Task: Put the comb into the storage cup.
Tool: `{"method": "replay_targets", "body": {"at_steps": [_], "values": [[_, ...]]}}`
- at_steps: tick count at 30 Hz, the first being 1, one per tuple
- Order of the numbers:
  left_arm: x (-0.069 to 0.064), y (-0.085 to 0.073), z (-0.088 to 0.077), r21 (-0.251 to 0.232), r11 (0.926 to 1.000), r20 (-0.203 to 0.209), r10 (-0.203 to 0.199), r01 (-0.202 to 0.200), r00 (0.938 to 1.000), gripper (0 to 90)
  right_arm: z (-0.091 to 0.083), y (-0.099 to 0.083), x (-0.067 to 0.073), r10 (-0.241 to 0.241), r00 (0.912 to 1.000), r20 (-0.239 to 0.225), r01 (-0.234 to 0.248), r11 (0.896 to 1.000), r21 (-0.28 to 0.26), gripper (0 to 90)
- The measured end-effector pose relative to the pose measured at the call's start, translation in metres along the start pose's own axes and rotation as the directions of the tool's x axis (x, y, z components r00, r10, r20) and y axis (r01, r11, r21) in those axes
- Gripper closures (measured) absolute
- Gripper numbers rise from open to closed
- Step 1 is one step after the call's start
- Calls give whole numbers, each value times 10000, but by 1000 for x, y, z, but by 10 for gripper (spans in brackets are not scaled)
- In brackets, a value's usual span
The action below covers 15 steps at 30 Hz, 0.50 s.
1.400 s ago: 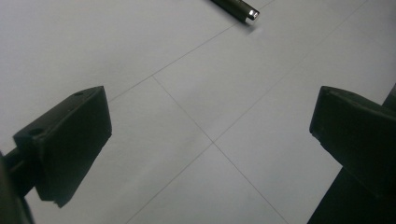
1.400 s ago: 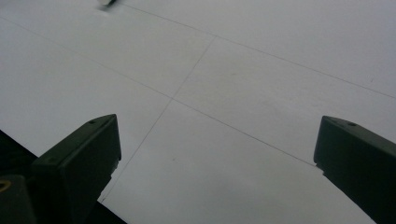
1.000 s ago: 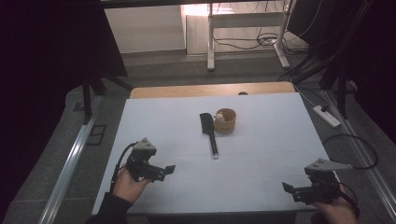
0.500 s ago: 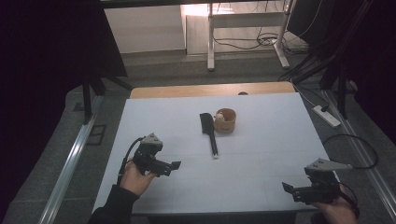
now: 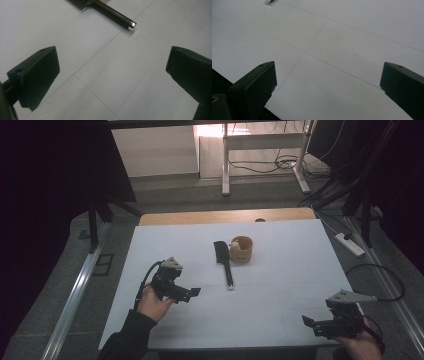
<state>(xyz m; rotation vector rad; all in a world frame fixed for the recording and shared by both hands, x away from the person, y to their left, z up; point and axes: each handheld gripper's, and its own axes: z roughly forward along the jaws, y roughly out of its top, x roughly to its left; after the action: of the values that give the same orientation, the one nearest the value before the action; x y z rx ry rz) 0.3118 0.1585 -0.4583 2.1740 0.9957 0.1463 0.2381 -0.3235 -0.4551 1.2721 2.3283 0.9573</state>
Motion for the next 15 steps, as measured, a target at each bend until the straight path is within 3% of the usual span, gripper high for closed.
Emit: {"method": "replay_targets", "body": {"at_steps": [5, 15], "values": [[2, 6, 6, 47, 10000, 261, -30, 29, 9997, 0, 0, 0, 0, -7, 10000, -8, 7, 10000, 4, 13], [3, 18, 19, 155, 9998, 180, 101, -104, 9998, 0, 0, 0, 0, -13, 10000, -26, 13, 10000, 27, 14]]}}
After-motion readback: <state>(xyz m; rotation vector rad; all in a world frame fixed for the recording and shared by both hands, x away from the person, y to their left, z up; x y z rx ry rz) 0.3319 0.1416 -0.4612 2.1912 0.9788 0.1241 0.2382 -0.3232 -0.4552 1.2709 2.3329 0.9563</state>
